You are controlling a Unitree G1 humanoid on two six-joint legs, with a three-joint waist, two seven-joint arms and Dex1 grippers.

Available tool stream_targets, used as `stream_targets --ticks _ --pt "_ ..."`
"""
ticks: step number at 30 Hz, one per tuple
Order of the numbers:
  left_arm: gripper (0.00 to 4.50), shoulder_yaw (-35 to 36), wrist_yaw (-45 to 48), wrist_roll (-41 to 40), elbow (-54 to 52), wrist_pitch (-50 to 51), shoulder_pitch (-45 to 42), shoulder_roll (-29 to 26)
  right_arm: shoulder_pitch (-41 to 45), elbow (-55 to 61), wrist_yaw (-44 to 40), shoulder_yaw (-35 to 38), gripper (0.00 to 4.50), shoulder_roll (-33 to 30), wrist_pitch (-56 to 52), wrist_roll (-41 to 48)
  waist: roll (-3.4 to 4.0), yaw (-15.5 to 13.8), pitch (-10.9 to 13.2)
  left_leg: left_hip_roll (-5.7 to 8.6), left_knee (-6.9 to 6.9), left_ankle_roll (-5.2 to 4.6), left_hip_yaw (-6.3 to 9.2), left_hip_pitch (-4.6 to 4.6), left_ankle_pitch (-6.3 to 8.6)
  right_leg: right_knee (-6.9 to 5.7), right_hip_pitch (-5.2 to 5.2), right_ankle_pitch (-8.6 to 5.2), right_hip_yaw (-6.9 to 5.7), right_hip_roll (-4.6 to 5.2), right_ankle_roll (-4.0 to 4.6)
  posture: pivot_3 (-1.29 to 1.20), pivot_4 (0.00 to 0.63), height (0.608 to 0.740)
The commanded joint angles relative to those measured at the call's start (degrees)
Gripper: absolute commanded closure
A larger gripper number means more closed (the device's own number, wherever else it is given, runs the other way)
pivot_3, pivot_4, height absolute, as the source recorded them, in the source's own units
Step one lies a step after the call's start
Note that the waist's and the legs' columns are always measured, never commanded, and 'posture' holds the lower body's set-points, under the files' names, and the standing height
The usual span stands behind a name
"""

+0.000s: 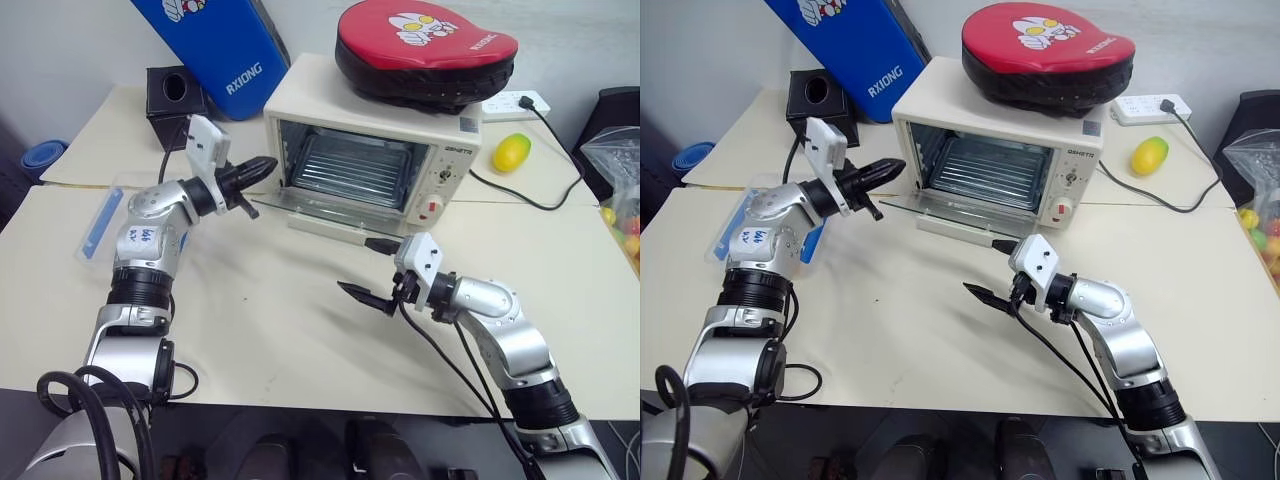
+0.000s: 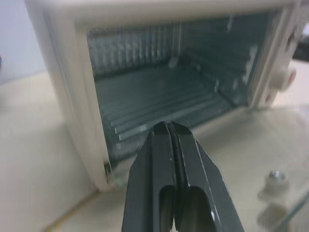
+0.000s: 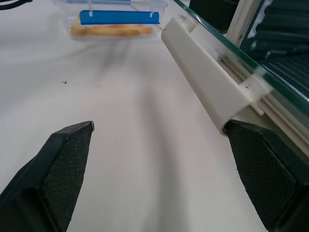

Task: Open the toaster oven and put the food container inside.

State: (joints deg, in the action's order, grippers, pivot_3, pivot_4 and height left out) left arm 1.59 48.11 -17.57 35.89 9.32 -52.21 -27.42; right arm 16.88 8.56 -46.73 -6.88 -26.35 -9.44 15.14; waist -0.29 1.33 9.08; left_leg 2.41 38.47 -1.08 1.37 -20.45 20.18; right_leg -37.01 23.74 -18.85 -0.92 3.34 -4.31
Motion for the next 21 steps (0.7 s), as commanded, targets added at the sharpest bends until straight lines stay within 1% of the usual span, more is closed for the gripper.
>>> stream_targets --ticks 1,3,5,9,11,13,17,19,20,21 --pt "4.49 -1.71 3.16 2.24 -1.20 -1.82 1.05 -0.25 -4.60 2.21 0.11 3.20 0.00 -1.02 3.13 0.85 0.00 -0.14 0.00 0.00 0.04 0.00 0.02 -0.01 0.00 0.00 -0.01 0.00 -0.01 0.00 0.00 0.00 0.150 0.740" --pt "4.49 -2.90 3.43 3.98 -1.43 -2.79 2.74 -0.02 -9.37 3.58 -0.72 5.24 0.00 -2.22 3.25 2.22 0.00 -0.83 0.00 0.00 0.06 0.00 0.03 -0.02 0.00 0.00 -0.02 0.00 -0.02 0.01 0.00 0.00 0.150 0.740" --pt "4.49 -2.96 2.19 4.27 -2.51 -1.57 4.45 0.98 -14.08 5.03 -1.59 7.68 0.00 -3.37 3.67 3.79 0.00 -1.27 0.00 0.01 0.08 -0.01 0.04 -0.02 0.01 0.01 -0.04 0.00 -0.02 0.01 0.00 0.00 0.150 0.740" --pt "4.49 -2.39 -2.35 5.70 -5.53 -0.80 8.13 2.85 -19.26 7.16 -2.47 11.50 0.00 -4.91 4.83 6.11 -0.03 -1.53 0.02 0.01 0.35 -0.05 0.06 -0.08 0.03 -0.04 -0.07 0.02 -0.01 0.02 -0.04 0.00 0.150 0.740" --pt "4.49 -2.26 -3.88 6.25 -7.60 -1.12 10.61 3.34 -20.14 7.82 -2.48 13.32 0.00 -5.07 5.93 7.08 -0.05 -1.32 0.03 0.00 0.44 -0.05 0.08 -0.08 0.04 -0.10 -0.08 0.03 -0.01 0.02 -0.05 0.00 0.150 0.740" --pt "4.49 -0.79 -4.75 4.60 -10.59 -1.03 13.39 4.50 -19.48 8.02 -2.02 15.20 0.00 -4.84 6.97 7.99 -0.05 -1.23 0.03 -0.01 0.42 -0.03 0.08 -0.03 0.04 -0.12 -0.10 0.03 0.01 0.01 -0.05 0.00 0.150 0.740" --pt "4.49 1.55 -3.11 1.77 -16.28 -2.34 19.12 4.33 -16.80 6.56 -2.56 16.30 0.00 -2.29 12.50 9.41 -0.06 -1.18 0.04 -0.02 0.40 -0.03 0.07 -0.02 0.05 -0.11 -0.10 0.03 0.02 0.00 -0.05 0.00 0.150 0.740" --pt "4.11 5.42 -1.39 -3.63 -24.06 -2.26 25.27 4.20 -14.68 6.61 -5.79 15.23 0.00 -1.69 8.32 15.44 -0.04 -0.91 0.04 -0.03 0.39 -0.02 0.07 0.00 0.05 -0.11 -0.10 0.03 0.01 0.00 -0.05 0.00 0.150 0.740" --pt "3.94 8.23 -0.50 -7.66 -29.86 -1.59 29.27 4.01 -13.45 6.36 -6.35 14.96 0.00 -1.17 8.92 16.04 -0.03 -1.01 0.05 -0.06 0.38 -0.01 0.04 0.01 0.07 -0.10 -0.09 0.03 0.06 -0.02 -0.05 0.00 0.150 0.740" --pt "3.65 10.08 0.00 -10.38 -33.86 -1.07 31.97 3.84 -12.64 6.13 -6.62 14.86 0.00 -0.80 9.70 16.19 -0.04 -0.91 0.07 -0.06 0.37 -0.02 0.06 0.01 0.07 -0.08 -0.10 0.03 0.03 -0.01 -0.04 0.00 0.150 0.740"
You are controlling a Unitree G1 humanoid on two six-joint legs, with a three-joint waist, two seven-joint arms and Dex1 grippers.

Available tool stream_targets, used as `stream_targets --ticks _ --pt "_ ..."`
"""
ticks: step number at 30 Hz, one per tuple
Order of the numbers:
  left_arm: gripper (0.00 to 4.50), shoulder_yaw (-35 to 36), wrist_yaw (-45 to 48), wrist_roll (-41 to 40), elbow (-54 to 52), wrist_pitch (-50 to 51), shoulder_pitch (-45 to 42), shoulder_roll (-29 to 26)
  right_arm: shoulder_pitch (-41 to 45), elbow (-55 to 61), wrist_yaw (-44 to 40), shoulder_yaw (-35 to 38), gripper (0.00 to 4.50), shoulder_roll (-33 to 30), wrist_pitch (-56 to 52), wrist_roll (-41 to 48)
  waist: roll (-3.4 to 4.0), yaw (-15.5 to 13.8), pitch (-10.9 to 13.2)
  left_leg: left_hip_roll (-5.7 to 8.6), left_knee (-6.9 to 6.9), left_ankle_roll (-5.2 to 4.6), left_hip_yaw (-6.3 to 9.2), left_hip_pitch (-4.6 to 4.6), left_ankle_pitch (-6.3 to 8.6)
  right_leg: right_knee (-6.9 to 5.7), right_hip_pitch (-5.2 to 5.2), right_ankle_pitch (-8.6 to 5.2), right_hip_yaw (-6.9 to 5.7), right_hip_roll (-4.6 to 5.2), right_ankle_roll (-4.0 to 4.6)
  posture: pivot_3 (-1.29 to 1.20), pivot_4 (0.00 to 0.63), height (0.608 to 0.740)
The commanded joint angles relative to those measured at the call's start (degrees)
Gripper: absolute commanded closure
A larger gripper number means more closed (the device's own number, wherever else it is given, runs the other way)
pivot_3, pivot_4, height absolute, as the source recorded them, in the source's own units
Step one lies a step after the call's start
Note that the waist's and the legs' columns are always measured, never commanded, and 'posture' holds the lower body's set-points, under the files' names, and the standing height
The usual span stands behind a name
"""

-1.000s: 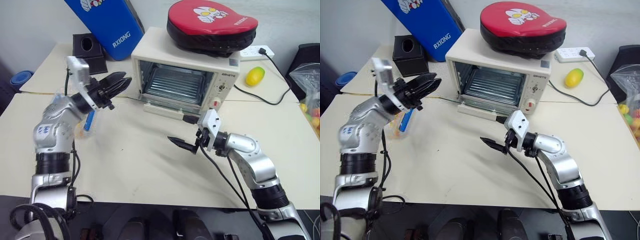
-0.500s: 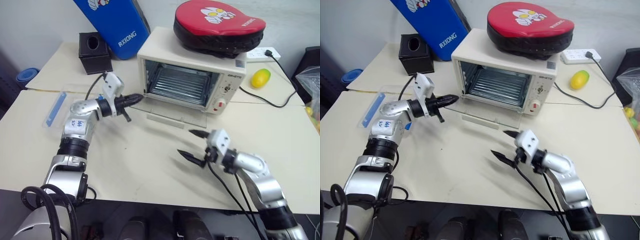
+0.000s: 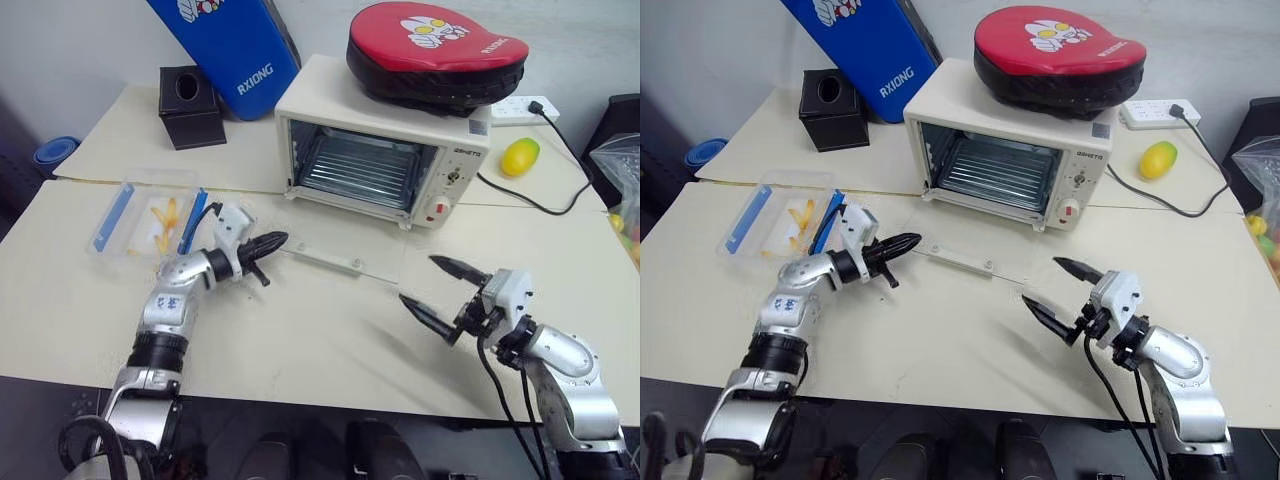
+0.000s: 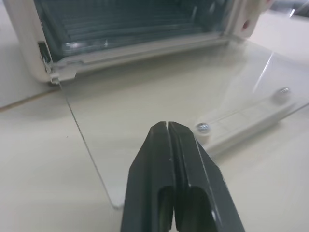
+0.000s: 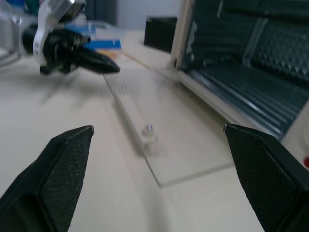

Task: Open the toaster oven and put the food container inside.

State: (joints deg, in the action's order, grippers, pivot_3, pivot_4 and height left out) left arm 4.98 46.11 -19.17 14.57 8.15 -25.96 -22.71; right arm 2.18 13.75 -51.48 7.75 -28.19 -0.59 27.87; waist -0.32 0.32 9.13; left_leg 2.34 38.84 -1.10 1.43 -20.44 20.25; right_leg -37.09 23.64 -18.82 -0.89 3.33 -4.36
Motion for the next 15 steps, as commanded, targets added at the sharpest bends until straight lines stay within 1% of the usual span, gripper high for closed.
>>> stream_targets --ticks 1,3,5,6,7,8,9,10,12,15 --pt "3.37 9.79 0.40 -10.61 -16.91 0.93 9.37 -1.43 3.10 0.26 -1.47 -0.10 0.00 1.55 2.17 2.43 -0.01 0.06 0.02 -0.03 -0.02 0.01 0.01 -0.01 0.01 0.05 0.00 0.00 0.00 -0.01 0.00 0.00 0.150 0.740" --pt "2.79 15.68 -4.22 -11.71 -23.12 1.92 16.06 -2.41 4.59 -1.04 -1.69 -1.05 0.00 2.39 4.19 0.94 0.02 -0.14 0.03 -0.04 -0.05 0.00 0.02 -0.01 0.01 0.08 -0.02 0.00 -0.01 0.00 0.01 0.00 0.150 0.740" --pt "2.17 19.29 -7.51 -12.75 -26.61 3.82 20.66 -2.96 5.25 -1.96 -1.79 -1.60 0.00 3.09 5.63 0.00 0.03 -0.32 0.04 -0.04 -0.03 -0.02 0.04 0.03 0.02 0.10 -0.07 -0.01 -0.02 0.01 0.01 0.00 0.150 0.740" --pt "1.92 22.96 -9.75 -13.85 -28.05 4.57 24.10 -2.65 5.49 -2.50 -2.04 -2.11 0.00 3.49 7.33 -0.98 0.04 -0.49 0.04 -0.03 -0.04 -0.05 0.04 0.07 0.04 0.12 -0.15 -0.01 -0.02 0.01 0.02 0.00 0.150 0.740" --pt "1.53 26.73 -12.02 -15.12 -28.98 5.39 27.33 -2.22 5.74 -2.99 -2.27 -2.74 0.00 3.83 8.77 -1.90 0.08 -0.47 0.07 -0.02 -0.04 -0.10 0.05 0.08 0.06 0.15 -0.20 -0.01 -0.03 0.03 0.01 0.00 0.150 0.740" --pt "1.24 31.19 -17.07 -15.72 -29.79 8.02 30.79 -1.40 6.13 -3.60 -2.63 -3.45 0.00 4.19 10.66 -3.07 0.09 -0.37 0.07 -0.02 -0.02 -0.17 0.05 0.10 0.11 0.16 -0.23 -0.01 -0.02 0.04 0.01 0.00 0.150 0.740" --pt "0.93 33.90 -20.70 -16.22 -30.36 9.92 32.95 -0.87 6.38 -4.03 -2.90 -3.92 0.00 4.39 11.94 -3.79 0.09 -0.29 0.08 -0.02 -0.03 -0.21 0.04 0.11 0.15 0.20 -0.23 -0.01 -0.01 0.04 0.01 0.00 0.150 0.740" --pt "0.60 37.90 -23.30 -18.36 -30.20 11.00 35.54 -0.02 6.93 -4.76 -3.14 -4.39 0.00 4.74 12.91 -4.18 0.10 -0.25 0.09 -0.02 -0.04 -0.24 0.04 0.11 0.19 0.21 -0.24 -0.01 -0.01 0.03 0.01 0.00 0.150 0.740" --pt "0.09 43.31 -25.59 -22.79 -30.62 12.77 40.09 1.73 8.22 -6.52 -3.00 -5.14 0.00 5.49 14.75 -5.20 0.00 -0.19 0.14 -0.02 -0.04 -0.23 0.03 0.10 0.22 0.23 -0.23 -0.01 0.00 0.02 0.02 0.00 0.150 0.740" --pt "0.04 46.02 -29.89 -26.91 -32.69 16.15 42.72 3.02 9.09 -7.41 -4.36 -5.89 0.00 5.82 15.57 -4.05 -0.04 -0.57 0.18 -0.02 0.02 -0.24 0.03 0.11 0.23 0.22 -0.27 -0.01 -0.01 0.04 0.02 0.00 0.150 0.740"
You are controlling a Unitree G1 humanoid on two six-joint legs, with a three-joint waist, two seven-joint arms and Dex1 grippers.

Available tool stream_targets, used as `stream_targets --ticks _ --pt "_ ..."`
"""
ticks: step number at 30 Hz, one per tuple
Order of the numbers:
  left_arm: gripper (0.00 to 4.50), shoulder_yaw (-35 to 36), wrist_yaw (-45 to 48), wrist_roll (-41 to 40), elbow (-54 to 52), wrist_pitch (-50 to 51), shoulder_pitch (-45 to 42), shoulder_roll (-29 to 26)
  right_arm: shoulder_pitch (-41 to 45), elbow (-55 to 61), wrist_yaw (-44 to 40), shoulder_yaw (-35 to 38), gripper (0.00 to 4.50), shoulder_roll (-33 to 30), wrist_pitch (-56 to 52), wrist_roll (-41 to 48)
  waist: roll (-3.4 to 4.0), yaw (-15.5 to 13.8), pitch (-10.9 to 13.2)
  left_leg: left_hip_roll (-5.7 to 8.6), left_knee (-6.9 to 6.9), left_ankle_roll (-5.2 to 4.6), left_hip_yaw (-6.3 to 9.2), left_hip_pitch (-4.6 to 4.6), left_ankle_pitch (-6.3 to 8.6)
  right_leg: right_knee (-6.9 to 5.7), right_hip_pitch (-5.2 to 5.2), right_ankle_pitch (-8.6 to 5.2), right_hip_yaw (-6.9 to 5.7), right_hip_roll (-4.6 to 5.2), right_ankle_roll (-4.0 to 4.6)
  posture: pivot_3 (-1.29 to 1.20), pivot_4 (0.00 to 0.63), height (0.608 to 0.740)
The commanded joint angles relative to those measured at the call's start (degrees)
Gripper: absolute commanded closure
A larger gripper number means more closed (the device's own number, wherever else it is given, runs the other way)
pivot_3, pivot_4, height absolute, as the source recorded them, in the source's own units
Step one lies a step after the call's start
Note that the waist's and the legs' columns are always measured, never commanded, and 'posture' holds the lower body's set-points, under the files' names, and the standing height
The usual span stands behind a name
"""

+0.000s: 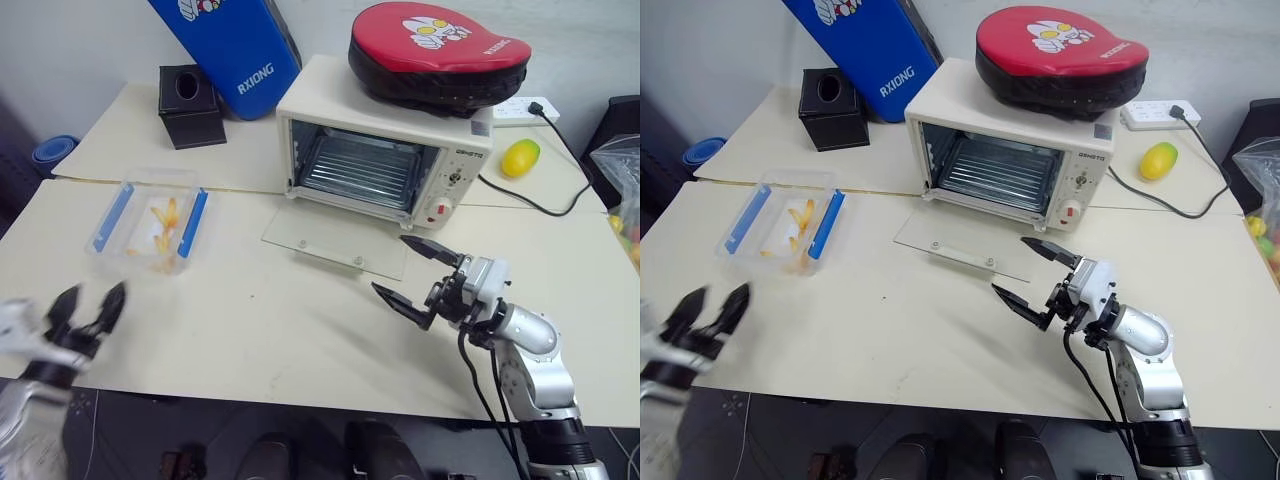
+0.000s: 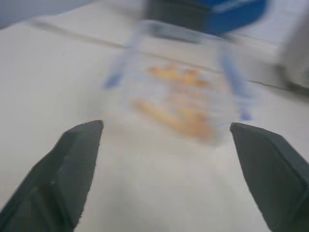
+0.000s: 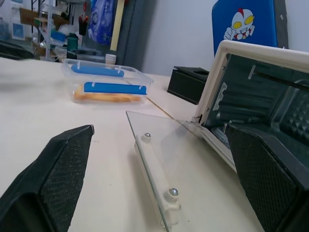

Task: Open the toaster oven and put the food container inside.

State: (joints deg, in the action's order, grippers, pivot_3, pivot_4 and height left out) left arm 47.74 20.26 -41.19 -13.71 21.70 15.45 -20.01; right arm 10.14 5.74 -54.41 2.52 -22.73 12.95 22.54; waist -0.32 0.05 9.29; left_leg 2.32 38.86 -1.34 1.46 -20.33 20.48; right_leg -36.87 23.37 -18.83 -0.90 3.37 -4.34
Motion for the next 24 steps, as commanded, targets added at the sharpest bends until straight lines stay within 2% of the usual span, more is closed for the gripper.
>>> stream_targets --ticks 1,3,9,12,15,24 --pt "0.04 3.54 -5.25 -7.60 -5.71 3.88 1.15 0.44 1.23 1.11 -2.21 -0.91 0.00 0.19 0.38 2.88 -0.05 -0.75 0.03 0.00 0.03 -0.01 0.03 0.00 0.00 0.00 -0.04 0.00 -0.04 0.01 0.00 0.00 0.150 0.740" --pt "0.04 4.15 -13.01 -12.50 -7.20 8.90 -0.95 0.15 1.76 1.24 -2.78 -1.23 0.00 -0.12 0.15 3.22 -0.06 -1.50 0.03 0.00 0.10 -0.05 0.05 0.02 0.03 0.01 -0.11 0.00 -0.05 0.03 0.00 0.00 0.150 0.740" --pt "0.04 0.37 -35.51 -27.26 -6.97 21.76 -14.68 -3.41 3.14 0.00 -2.42 -1.28 0.00 -0.27 0.36 2.39 -0.09 -1.30 0.02 0.05 0.13 -0.06 0.12 0.03 0.08 -0.02 -0.14 0.00 -0.06 0.03 0.00 0.00 0.150 0.740" --pt "0.04 -2.05 -52.99 -35.40 -5.38 26.55 -21.44 -4.94 3.46 0.14 -2.18 -1.35 0.00 -0.43 -0.17 2.28 -0.09 -0.86 0.02 0.05 0.12 -0.02 0.11 0.02 0.10 -0.08 -0.04 0.00 -0.05 -0.01 -0.01 0.00 0.150 0.740" --pt "0.04 -4.00 -66.25 -39.44 -3.21 27.97 -26.01 -5.76 3.58 0.74 -1.58 -1.40 0.00 -0.46 -0.77 2.21 -0.09 -0.01 0.02 0.04 0.12 0.02 0.11 0.01 0.10 -0.12 0.00 0.00 -0.05 -0.05 -0.01 0.00 0.150 0.740" --pt "0.04 -9.49 -77.65 -47.24 12.39 29.97 -41.56 -9.52 2.33 3.52 0.32 -2.45 0.00 -0.06 -2.50 1.98 -0.10 -0.09 0.02 0.05 0.21 0.21 0.11 0.01 -0.03 -0.18 0.01 0.00 -0.06 -0.08 -0.01 0.00 0.150 0.740"
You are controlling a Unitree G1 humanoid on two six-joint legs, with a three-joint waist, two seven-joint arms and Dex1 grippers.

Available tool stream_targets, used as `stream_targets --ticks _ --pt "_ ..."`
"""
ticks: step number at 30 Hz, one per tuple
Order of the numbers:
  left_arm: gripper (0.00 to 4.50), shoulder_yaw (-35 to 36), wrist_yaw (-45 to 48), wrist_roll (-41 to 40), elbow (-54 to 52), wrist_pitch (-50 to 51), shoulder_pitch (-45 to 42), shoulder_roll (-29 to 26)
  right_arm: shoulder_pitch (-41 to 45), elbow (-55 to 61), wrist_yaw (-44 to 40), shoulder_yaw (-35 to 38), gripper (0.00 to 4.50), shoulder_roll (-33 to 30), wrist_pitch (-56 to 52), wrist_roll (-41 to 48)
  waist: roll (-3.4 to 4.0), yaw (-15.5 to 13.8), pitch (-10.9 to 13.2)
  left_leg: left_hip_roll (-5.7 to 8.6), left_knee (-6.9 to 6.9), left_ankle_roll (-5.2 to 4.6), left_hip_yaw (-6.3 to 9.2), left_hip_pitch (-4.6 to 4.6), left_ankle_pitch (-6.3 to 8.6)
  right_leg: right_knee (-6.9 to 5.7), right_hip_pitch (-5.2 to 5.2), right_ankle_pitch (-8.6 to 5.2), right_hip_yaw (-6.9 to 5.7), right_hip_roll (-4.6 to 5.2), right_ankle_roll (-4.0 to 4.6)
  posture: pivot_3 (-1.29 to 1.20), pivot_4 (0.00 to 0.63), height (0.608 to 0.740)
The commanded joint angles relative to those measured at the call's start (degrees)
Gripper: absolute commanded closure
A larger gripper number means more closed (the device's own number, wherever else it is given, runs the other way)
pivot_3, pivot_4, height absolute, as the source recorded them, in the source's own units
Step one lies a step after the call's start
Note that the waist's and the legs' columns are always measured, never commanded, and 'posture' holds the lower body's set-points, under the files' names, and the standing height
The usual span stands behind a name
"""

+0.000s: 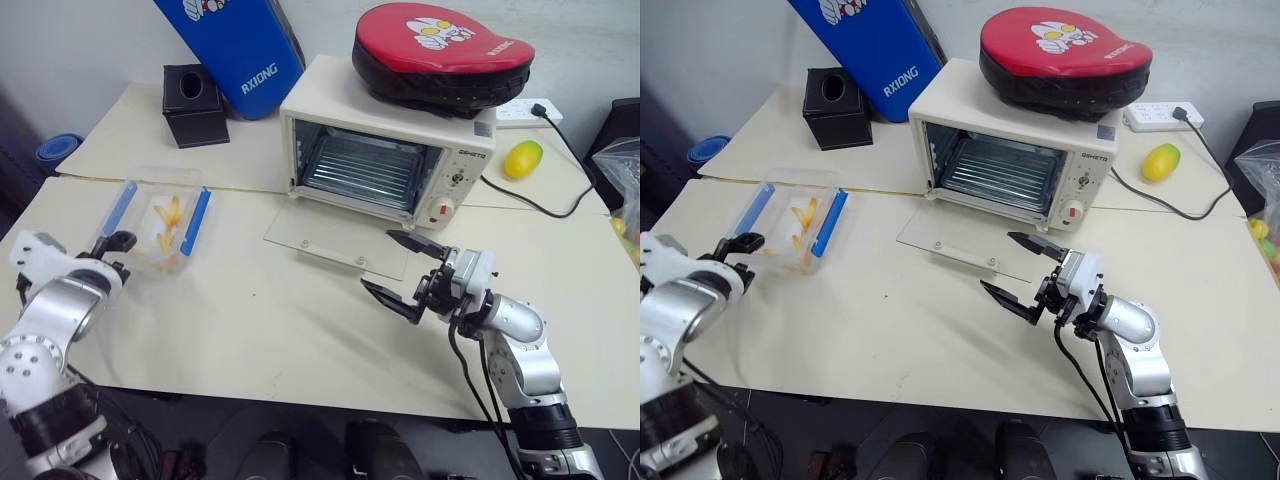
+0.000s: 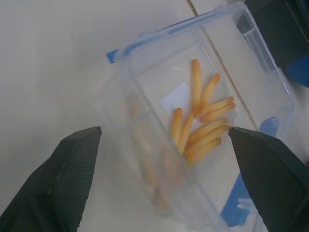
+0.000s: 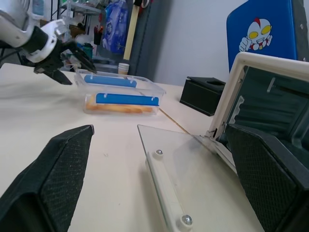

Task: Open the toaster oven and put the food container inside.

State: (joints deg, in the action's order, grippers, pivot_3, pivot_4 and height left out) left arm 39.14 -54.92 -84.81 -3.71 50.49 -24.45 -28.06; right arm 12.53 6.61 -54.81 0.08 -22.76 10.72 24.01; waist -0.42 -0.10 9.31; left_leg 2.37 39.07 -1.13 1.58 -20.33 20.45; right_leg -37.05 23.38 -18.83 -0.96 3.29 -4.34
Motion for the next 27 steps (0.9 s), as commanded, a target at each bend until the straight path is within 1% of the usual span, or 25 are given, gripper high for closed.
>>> stream_targets --ticks 1,2,4,6,10,15,18,21,22,23,26,27 --pt "0.04 -1.29 -3.40 -4.30 3.13 1.67 -2.09 -1.89 -0.13 2.91 0.87 -0.07 0.00 -0.02 -0.44 0.52 0.00 0.15 0.00 0.00 0.00 0.00 0.00 0.00 0.00 0.00 0.01 0.00 0.00 0.00 0.00 0.00 0.150 0.740" --pt "0.04 -2.00 -3.15 -5.47 3.85 2.81 -2.44 -2.66 -0.10 3.13 1.05 -0.10 0.00 -0.02 -0.60 0.53 0.00 0.22 0.00 0.00 -0.01 0.00 0.00 0.00 0.00 -0.01 0.02 0.00 0.00 0.00 0.00 0.00 0.150 0.740" --pt "0.04 -3.27 -3.77 -4.62 4.84 4.07 -2.47 -4.61 0.16 3.24 1.32 -0.03 0.00 0.03 -0.87 0.57 0.00 0.23 0.00 0.00 -0.03 0.01 0.00 0.00 0.00 -0.02 0.06 0.00 0.00 -0.01 0.00 0.00 0.150 0.740" --pt "0.04 -3.53 -4.54 -5.64 5.82 4.52 -2.14 -5.46 0.41 3.14 1.64 0.05 0.00 0.13 -0.90 0.47 0.00 0.22 0.00 -0.01 -0.02 0.03 0.00 0.00 -0.01 -0.02 0.06 0.00 -0.01 -0.02 0.00 0.00 0.150 0.740" --pt "0.89 -3.59 -3.80 -3.43 7.62 3.54 -1.90 -6.82 0.90 2.73 2.90 0.09 0.00 0.86 -0.78 0.24 0.00 0.15 0.00 -0.01 -0.01 0.04 0.00 0.00 -0.01 0.00 0.04 0.00 -0.01 -0.01 0.00 0.00 0.150 0.740" --pt "2.51 -3.25 -0.60 0.60 10.45 2.08 -2.59 -8.57 0.30 2.75 3.27 -0.42 0.00 1.32 -0.50 -0.09 0.00 0.22 0.00 0.00 -0.01 0.04 0.00 0.00 -0.01 0.01 0.04 0.00 -0.01 -0.01 0.00 0.00 0.150 0.740" --pt "3.47 -4.11 4.66 5.15 14.81 2.63 -3.27 -11.50 0.29 2.68 3.27 -0.69 0.00 1.38 -0.53 -0.08 0.01 0.30 0.00 -0.01 -0.03 0.09 0.00 0.00 -0.04 0.00 0.05 0.00 -0.01 -0.03 0.00 0.00 0.150 0.740" --pt "4.29 -5.09 10.48 8.72 19.74 4.04 -5.07 -14.31 0.54 2.39 3.04 -0.84 0.00 1.23 -0.57 0.06 0.04 0.35 0.02 -0.01 -0.05 0.11 -0.01 0.00 -0.05 -0.01 0.06 0.00 0.00 -0.05 0.00 0.00 0.150 0.740" --pt "4.44 -5.43 12.40 9.85 20.96 4.52 -5.96 -15.10 0.68 2.22 2.94 -0.84 0.00 1.11 -0.56 0.10 0.03 0.26 0.02 -0.01 -0.05 0.11 0.00 0.00 -0.06 -0.02 0.07 0.00 -0.01 -0.05 0.00 0.00 0.150 0.740" --pt "4.48 -5.87 15.37 10.44 22.68 5.64 -7.60 -16.34 0.85 2.04 2.87 -0.70 0.00 0.92 -0.58 0.15 0.03 0.24 0.02 -0.02 -0.05 0.12 0.01 0.00 -0.06 -0.01 0.07 0.00 -0.02 -0.05 0.00 0.00 0.150 0.740" --pt "4.48 -7.12 22.77 13.17 26.84 8.74 -11.69 -19.50 0.99 1.76 2.70 -0.33 0.00 0.45 -0.63 0.20 -0.09 0.13 0.09 0.00 -0.04 0.11 0.01 -0.03 -0.06 0.00 0.07 0.00 -0.03 -0.03 0.00 0.00 0.150 0.740" --pt "4.48 -8.61 26.11 14.44 28.01 11.01 -13.13 -21.18 0.79 1.86 2.71 -0.12 0.00 0.25 -0.71 0.26 -0.13 0.13 0.12 0.01 -0.04 0.11 0.04 -0.05 -0.06 0.00 0.07 0.00 -0.05 -0.03 0.00 0.00 0.150 0.740"
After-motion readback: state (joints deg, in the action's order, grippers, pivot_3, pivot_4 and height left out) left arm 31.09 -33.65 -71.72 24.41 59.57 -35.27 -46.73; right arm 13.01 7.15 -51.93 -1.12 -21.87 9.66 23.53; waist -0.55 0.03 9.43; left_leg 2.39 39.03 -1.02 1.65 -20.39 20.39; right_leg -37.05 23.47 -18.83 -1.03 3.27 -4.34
